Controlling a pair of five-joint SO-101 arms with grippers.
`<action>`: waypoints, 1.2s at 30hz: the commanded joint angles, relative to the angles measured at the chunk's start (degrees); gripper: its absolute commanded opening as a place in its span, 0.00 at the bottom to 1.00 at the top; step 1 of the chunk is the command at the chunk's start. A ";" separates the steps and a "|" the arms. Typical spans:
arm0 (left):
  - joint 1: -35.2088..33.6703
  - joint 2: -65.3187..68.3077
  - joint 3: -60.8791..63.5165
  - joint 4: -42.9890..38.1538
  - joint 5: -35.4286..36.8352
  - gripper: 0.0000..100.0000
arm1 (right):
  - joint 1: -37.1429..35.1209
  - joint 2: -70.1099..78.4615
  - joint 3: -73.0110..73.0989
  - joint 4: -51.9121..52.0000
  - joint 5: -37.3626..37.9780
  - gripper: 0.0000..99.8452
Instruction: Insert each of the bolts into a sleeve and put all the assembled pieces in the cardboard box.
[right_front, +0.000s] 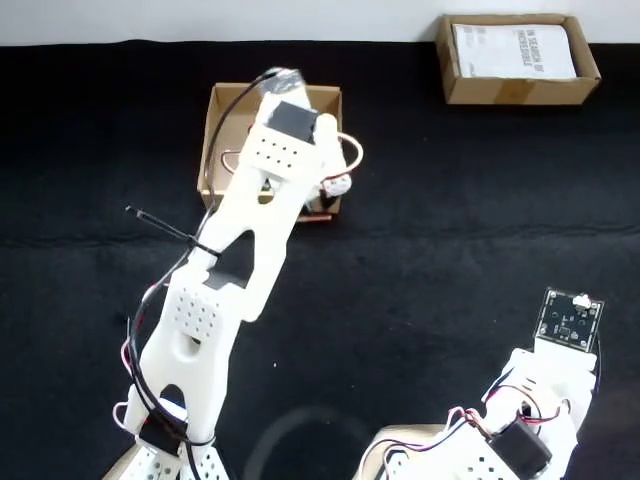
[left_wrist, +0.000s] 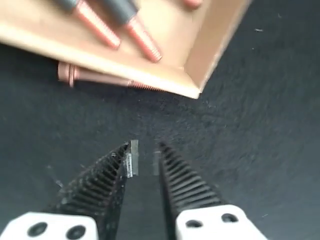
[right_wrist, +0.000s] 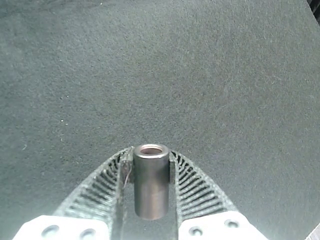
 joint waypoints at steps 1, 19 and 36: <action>0.40 -0.04 4.18 0.26 10.29 0.12 | -0.75 -0.66 -3.65 0.04 0.35 0.01; -8.22 0.04 15.34 -9.67 15.74 0.12 | -1.98 -0.66 -3.12 0.31 0.53 0.01; -7.87 9.10 12.44 -13.89 13.36 0.25 | -2.42 -0.66 -3.12 3.47 3.69 0.01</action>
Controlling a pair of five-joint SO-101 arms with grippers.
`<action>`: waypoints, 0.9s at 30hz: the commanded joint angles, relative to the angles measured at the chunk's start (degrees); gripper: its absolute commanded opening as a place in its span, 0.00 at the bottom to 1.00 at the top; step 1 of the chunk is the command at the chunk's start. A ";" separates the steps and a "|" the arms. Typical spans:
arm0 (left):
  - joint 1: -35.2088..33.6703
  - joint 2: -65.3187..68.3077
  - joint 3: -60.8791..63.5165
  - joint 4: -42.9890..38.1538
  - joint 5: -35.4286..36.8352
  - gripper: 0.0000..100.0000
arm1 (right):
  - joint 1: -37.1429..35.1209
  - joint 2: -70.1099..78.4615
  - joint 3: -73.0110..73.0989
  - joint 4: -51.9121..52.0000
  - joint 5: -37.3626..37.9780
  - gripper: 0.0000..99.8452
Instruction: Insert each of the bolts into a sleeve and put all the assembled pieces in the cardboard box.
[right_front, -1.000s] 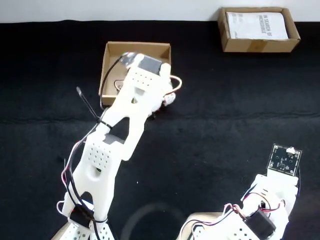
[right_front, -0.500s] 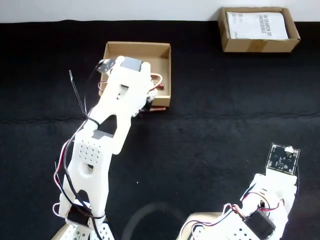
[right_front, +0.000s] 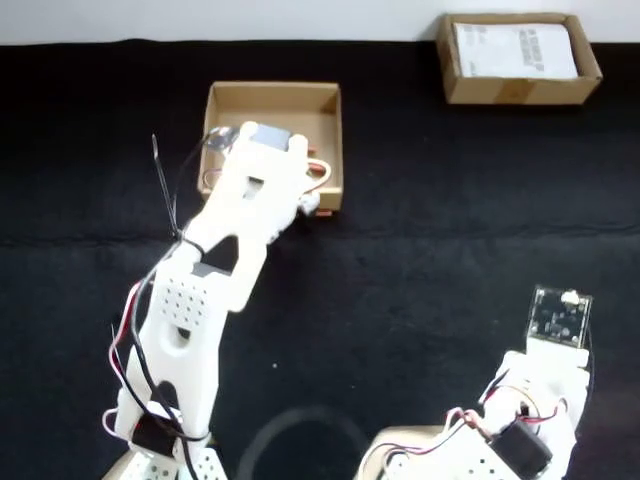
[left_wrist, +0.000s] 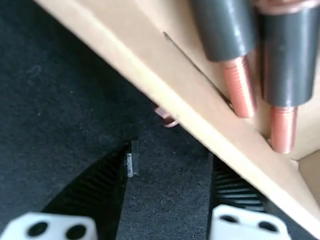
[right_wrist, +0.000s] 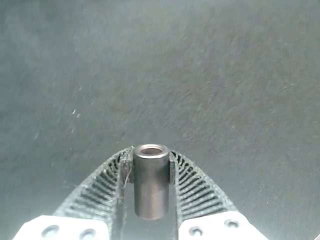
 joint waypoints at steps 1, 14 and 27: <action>-0.13 0.84 -4.18 -2.73 0.00 0.25 | -0.48 -0.66 -3.12 0.75 1.14 0.01; -0.66 1.36 -20.00 3.34 0.00 0.25 | -0.48 -0.66 -3.12 0.31 1.23 0.01; -3.30 8.92 -20.09 0.18 0.09 0.25 | -0.48 -0.66 -3.47 0.66 1.32 0.01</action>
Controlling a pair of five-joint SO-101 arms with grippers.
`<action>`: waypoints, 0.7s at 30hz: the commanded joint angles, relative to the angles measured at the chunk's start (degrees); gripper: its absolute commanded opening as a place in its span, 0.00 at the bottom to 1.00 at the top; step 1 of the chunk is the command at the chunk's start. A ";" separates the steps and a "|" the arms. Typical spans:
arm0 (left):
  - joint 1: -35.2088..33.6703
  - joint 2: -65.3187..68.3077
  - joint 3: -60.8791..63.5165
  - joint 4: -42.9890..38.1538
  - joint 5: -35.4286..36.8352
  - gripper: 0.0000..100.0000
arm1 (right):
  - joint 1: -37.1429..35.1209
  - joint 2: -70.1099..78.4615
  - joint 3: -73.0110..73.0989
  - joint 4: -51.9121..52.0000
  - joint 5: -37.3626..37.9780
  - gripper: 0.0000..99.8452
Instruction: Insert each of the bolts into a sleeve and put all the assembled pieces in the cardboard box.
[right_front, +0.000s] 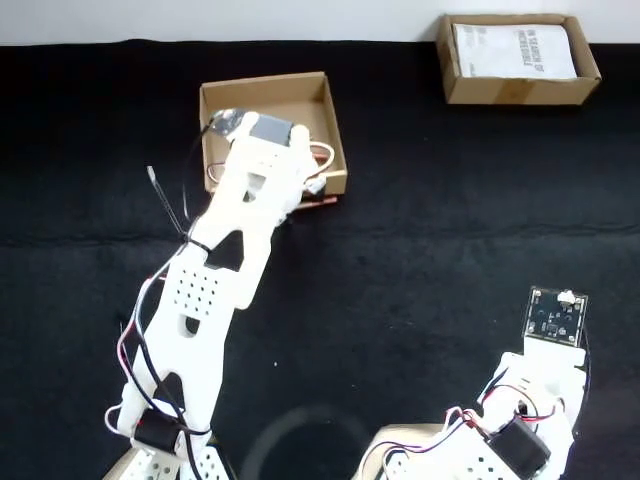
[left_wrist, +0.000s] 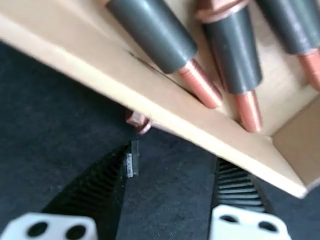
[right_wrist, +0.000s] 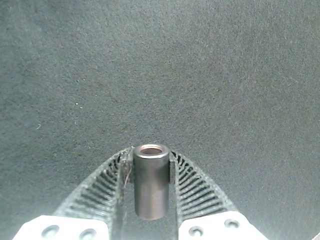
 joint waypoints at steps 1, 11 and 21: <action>-3.12 3.56 -1.71 -3.43 0.09 0.24 | -0.48 -0.66 -3.47 0.22 0.79 0.01; -3.47 5.14 -3.74 -1.05 -0.18 0.07 | -0.48 -0.66 -3.38 0.22 0.79 0.01; -3.21 5.14 -3.21 8.26 -9.23 0.01 | -0.48 -0.66 -3.56 0.22 0.79 0.01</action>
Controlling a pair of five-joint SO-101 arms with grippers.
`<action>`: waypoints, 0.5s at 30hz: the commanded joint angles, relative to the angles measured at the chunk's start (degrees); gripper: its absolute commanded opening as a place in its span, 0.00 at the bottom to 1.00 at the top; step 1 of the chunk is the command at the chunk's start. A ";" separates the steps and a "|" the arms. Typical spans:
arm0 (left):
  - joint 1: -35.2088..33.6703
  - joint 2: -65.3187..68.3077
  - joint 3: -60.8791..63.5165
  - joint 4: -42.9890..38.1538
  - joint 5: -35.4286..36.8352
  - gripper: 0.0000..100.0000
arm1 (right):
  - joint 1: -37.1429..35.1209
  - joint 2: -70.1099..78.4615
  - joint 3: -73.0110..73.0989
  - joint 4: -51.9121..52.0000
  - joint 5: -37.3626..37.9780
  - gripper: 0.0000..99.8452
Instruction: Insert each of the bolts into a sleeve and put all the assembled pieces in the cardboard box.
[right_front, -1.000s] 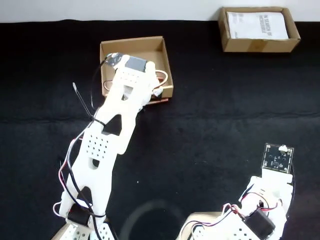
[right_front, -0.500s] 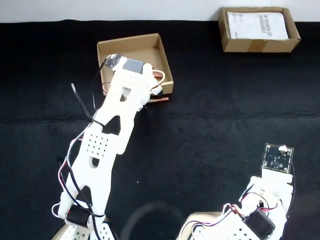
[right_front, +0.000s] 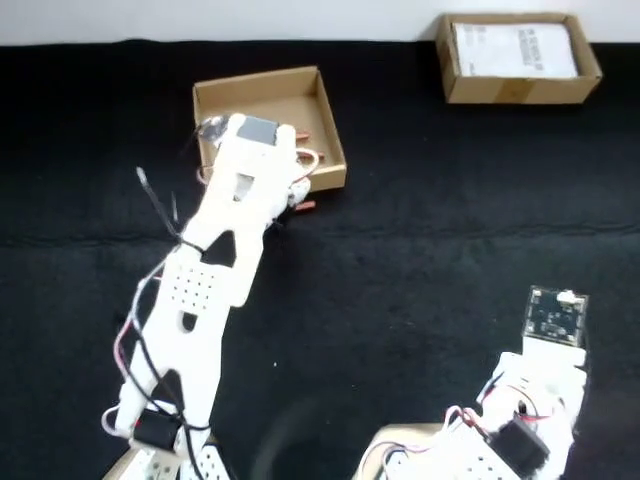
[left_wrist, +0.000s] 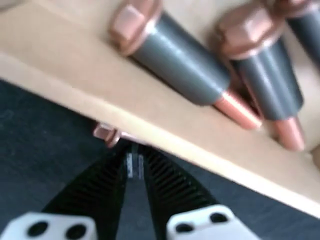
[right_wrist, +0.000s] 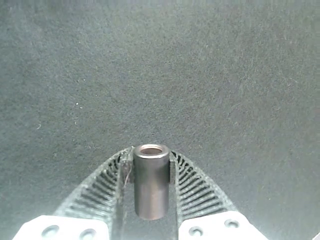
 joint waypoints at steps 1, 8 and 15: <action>-0.75 0.04 0.48 1.76 -5.01 0.01 | -0.48 -0.66 -3.56 0.04 0.79 0.01; -0.13 -7.34 0.40 1.76 -6.86 0.02 | -1.27 -0.66 -3.21 0.13 0.79 0.01; -0.40 -11.56 0.48 1.58 -4.66 0.25 | -1.27 -0.66 -3.65 0.13 0.79 0.01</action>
